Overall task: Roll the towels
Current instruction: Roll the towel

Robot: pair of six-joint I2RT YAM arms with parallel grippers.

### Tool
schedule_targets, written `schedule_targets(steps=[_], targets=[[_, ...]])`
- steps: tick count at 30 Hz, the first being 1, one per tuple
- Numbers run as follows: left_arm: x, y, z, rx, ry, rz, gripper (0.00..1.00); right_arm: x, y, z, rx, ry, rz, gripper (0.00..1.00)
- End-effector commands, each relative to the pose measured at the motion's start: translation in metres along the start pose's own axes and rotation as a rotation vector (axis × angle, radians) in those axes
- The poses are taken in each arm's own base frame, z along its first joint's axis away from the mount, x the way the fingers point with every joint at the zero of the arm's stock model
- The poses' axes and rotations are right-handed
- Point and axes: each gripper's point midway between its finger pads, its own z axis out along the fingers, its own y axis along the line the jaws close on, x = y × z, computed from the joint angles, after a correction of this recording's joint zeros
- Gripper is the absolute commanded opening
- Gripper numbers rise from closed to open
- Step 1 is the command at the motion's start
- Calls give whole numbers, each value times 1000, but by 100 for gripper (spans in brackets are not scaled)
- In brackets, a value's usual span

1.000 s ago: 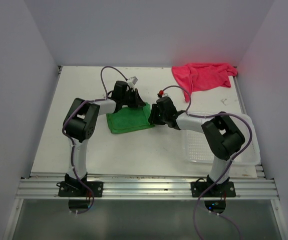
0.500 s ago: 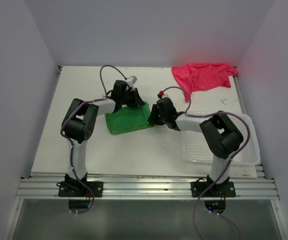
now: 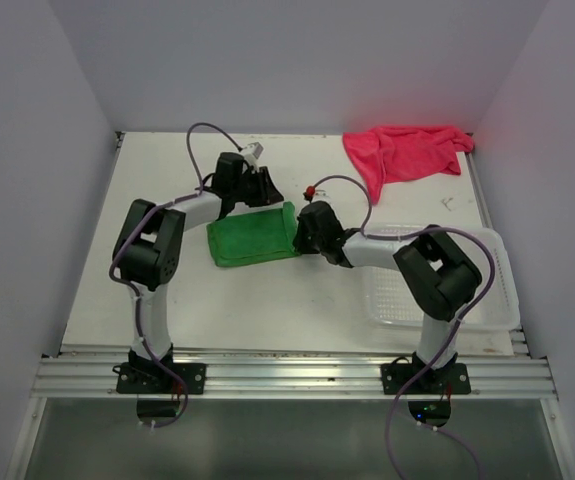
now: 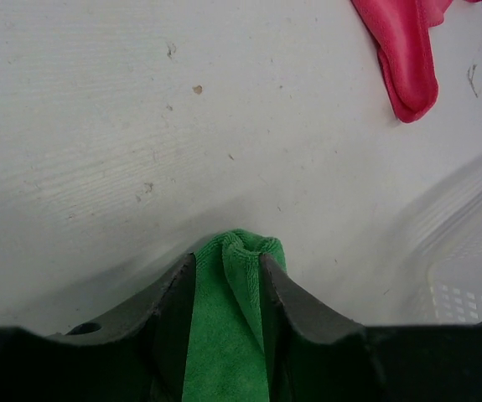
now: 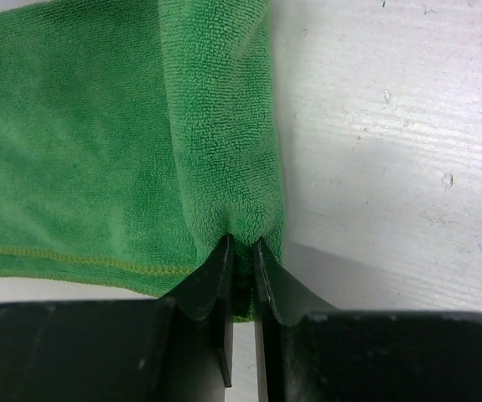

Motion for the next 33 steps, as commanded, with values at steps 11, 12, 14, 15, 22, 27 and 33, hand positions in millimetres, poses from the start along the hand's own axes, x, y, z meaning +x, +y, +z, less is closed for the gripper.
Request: schedule_targets(steps=[11, 12, 14, 15, 22, 27, 33], targets=[[-46, -26, -30, 34, -80, -8, 41, -5, -12, -16, 287, -29, -309, 0], [-46, -27, -30, 38, -78, -9, 41, -4, -9, -17, 293, -30, -336, 0], [-47, -26, -30, 39, -76, -12, 41, -7, -8, -19, 320, -42, -388, 0], [-46, -27, -30, 44, -72, -14, 41, -4, -5, -18, 317, -40, -411, 0], [-48, -34, -29, 76, -62, -28, 42, -3, 3, -19, 431, -62, -581, 0], [-51, -38, -31, 81, -58, -25, 43, -13, 7, -23, 545, -100, -677, 0], [-54, -37, -32, 80, -53, -13, 43, -18, 5, -21, 634, -79, -817, 0]])
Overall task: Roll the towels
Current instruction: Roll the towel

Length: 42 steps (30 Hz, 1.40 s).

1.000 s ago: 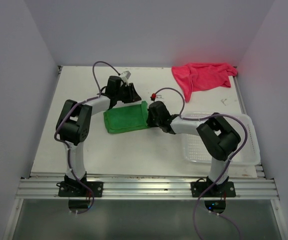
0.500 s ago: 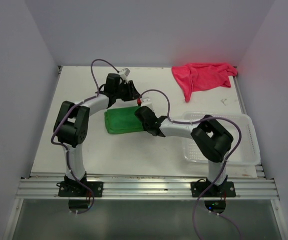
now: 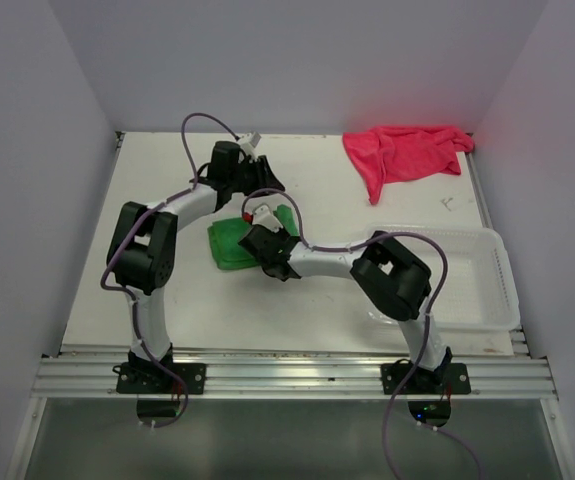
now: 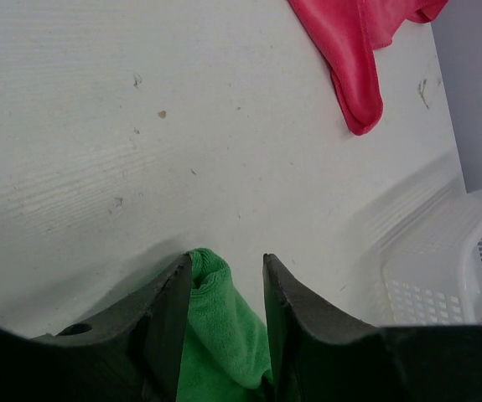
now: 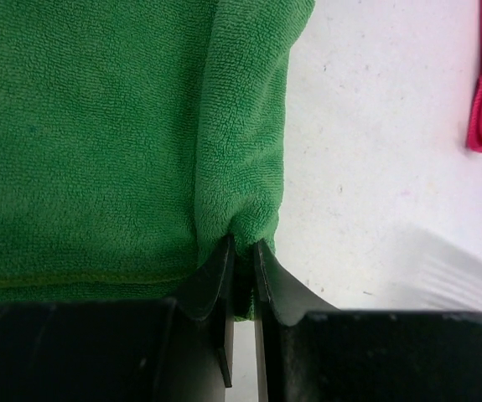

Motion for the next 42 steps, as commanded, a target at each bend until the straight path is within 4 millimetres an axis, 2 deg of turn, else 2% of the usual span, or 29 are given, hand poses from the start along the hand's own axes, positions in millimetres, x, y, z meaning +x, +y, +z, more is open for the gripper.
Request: schedule_targets(steps=[1, 5, 11, 18, 29, 37, 42], targets=[[-27, -16, -13, 38, -42, 20, 43, -5, -22, 0, 130, 5, -135, 0], [-26, -16, -13, 45, -35, 30, 43, -6, -16, 1, 152, 6, -216, 0], [-22, -18, -12, 64, -18, 29, 43, -17, -1, 0, 171, -10, -347, 0], [-12, -16, -9, 83, 7, 24, 42, -3, 13, 7, 124, 18, -362, 0], [30, -5, 13, 101, 97, -1, 33, 1, 20, 10, 90, 20, -309, 0], [54, 15, 33, 64, 148, -18, 29, 3, 16, 11, 87, 17, -272, 0], [72, 35, 39, -15, 187, -29, 25, 2, 14, 11, 74, 13, -219, 0]])
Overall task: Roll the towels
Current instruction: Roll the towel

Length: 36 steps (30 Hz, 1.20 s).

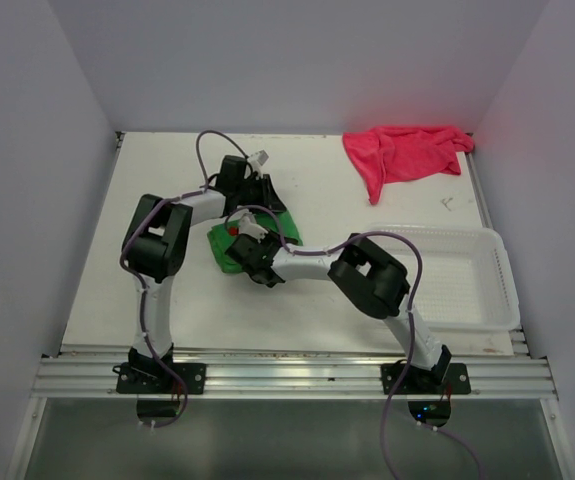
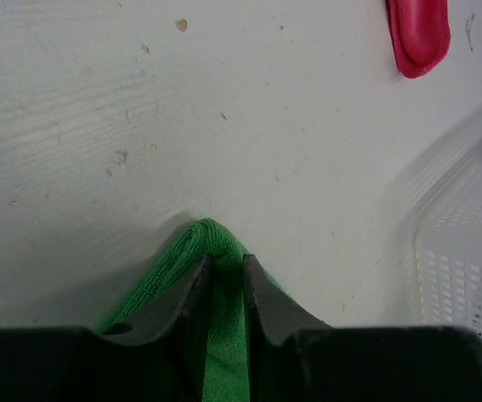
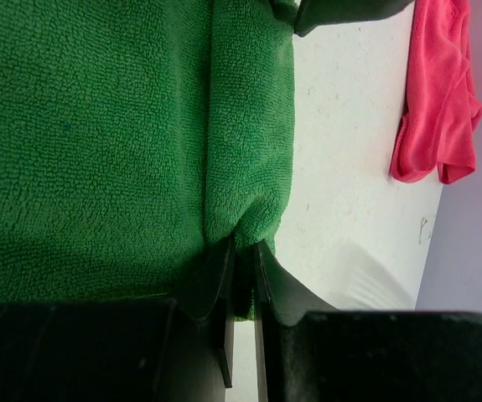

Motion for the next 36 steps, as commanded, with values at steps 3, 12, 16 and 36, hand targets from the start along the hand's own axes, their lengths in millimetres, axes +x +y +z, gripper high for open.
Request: schedule_targets(steps=[3, 12, 16, 36], targets=[[16, 24, 13, -86, 30, 18, 24, -3, 9, -1, -93, -13, 146, 0], [19, 33, 18, -110, 15, 0, 20, -15, -26, -15, -182, -39, 402, 28], [17, 33, 19, -108, 8, -1, 20, -20, -36, -26, -252, -55, 502, 40], [10, 27, 12, -105, -10, 37, 20, -16, -40, -9, -779, 47, 1132, 49]])
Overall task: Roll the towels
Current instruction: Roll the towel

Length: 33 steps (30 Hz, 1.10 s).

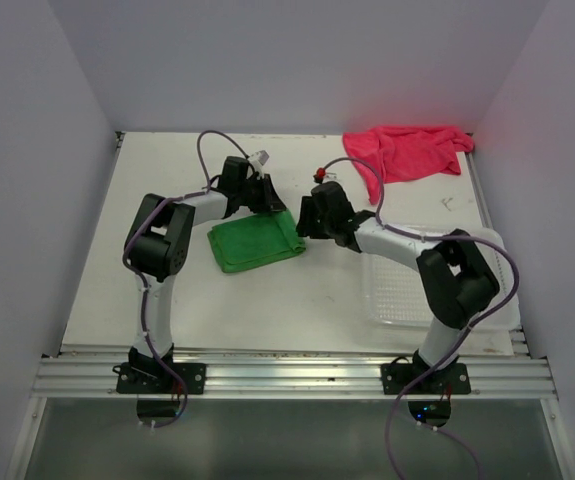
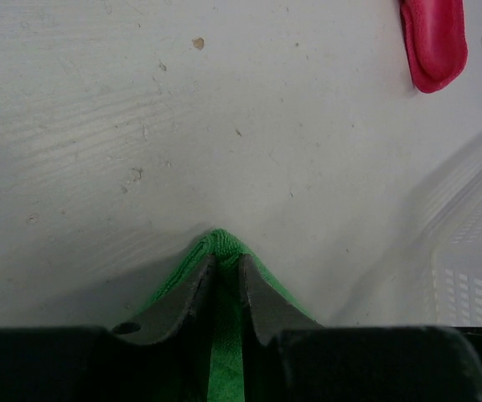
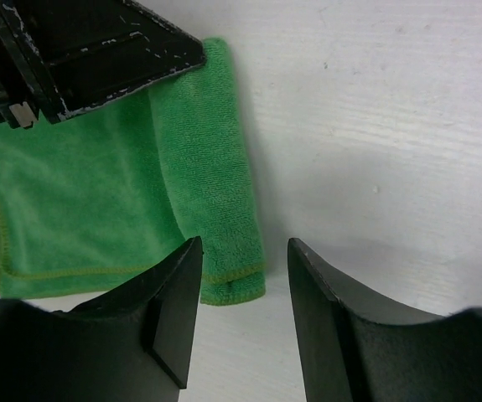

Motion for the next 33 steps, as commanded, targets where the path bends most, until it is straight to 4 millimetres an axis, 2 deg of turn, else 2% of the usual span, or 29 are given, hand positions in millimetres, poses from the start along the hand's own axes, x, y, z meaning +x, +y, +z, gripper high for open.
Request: schedule_targets(steps=[1, 14, 15, 17, 18, 24, 29, 30, 33], targets=[[15, 17, 4, -68, 28, 21, 20, 7, 25, 11, -164, 47, 138, 49], [5, 11, 0, -62, 13, 36, 20, 51, 14, 37, -201, 159, 218, 49], [4, 10, 0, -63, 11, 38, 20, 50, 15, 38, -209, 156, 223, 42], [2, 11, -1, -68, 7, 38, 20, 53, 14, 39, -207, 158, 221, 35], [1, 10, -2, -67, 6, 40, 20, 52, 14, 39, -206, 154, 220, 26], [-8, 5, -3, -60, -8, 46, 20, 48, 7, 38, -183, 119, 162, 1], [-25, -8, -9, -46, -37, 57, 23, 39, 3, 29, -122, 68, 30, 0], [-30, -12, -13, -41, -49, 59, 24, 34, -8, 28, -58, 41, -26, 0], [-43, -24, -20, -20, -76, 70, 24, 33, -5, 22, 26, 9, -168, 0]])
